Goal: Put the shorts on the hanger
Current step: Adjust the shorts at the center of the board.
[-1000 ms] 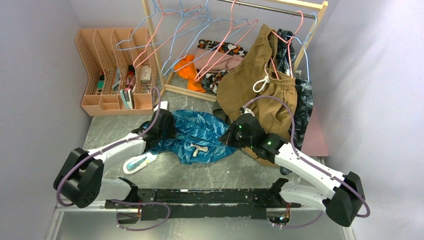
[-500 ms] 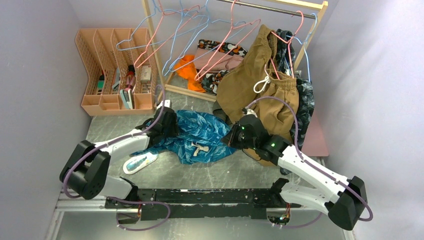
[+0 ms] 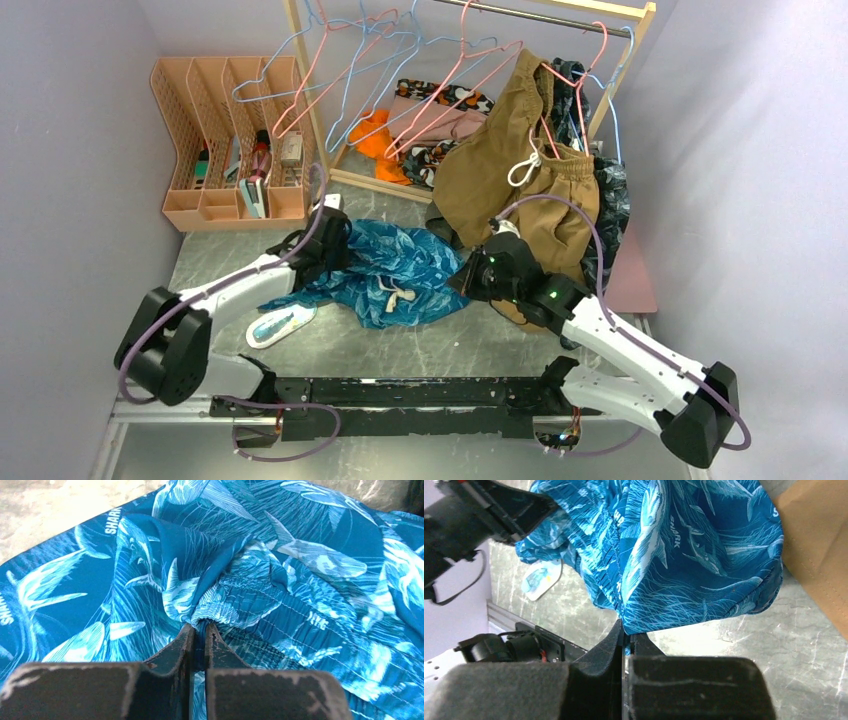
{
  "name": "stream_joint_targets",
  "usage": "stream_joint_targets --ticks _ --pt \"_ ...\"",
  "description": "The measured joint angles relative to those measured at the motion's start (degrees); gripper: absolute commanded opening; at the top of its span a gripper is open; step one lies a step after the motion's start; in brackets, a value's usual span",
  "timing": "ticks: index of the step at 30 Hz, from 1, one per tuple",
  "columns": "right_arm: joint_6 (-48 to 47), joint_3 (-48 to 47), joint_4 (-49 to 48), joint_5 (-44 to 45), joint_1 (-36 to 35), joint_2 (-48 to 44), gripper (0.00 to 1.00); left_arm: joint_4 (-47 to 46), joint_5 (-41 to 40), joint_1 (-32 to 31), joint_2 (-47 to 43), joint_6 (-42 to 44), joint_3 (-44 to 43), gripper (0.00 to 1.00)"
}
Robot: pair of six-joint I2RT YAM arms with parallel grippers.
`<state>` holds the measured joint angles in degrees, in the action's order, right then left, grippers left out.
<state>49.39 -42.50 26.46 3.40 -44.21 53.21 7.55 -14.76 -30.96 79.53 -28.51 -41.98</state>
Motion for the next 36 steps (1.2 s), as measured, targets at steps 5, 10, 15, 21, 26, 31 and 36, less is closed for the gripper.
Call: stream_joint_targets --ticks 5,10,15,21,26,31,36 --pt "-3.13 -0.74 -0.02 -0.07 0.00 2.64 0.00 10.51 -1.31 0.09 -7.87 -2.01 -1.68 0.07" --pt "-5.68 -5.57 -2.03 -2.08 0.04 9.53 0.00 23.15 -3.30 0.13 -16.00 -3.93 -6.25 0.07" --pt "-4.09 -7.17 -8.15 -6.75 0.11 14.56 0.00 34.53 -3.15 0.13 -19.80 -4.52 -13.09 0.07" --pt "1.07 -4.72 -13.73 -8.17 0.28 17.81 0.10 37.75 0.61 0.17 -20.24 -4.50 -12.68 0.07" --pt "0.35 -2.56 -13.68 -5.73 0.76 21.40 0.44 34.29 3.76 0.17 -14.82 -5.01 -6.51 0.07" --pt "-5.01 -2.10 -9.25 -2.01 0.74 17.62 0.56 31.15 4.35 0.28 -9.92 -5.35 -4.68 0.07" --pt "-12.57 -4.44 -3.65 2.91 -1.09 12.46 0.57 28.94 4.33 1.75 -8.66 -4.92 -4.70 0.07"
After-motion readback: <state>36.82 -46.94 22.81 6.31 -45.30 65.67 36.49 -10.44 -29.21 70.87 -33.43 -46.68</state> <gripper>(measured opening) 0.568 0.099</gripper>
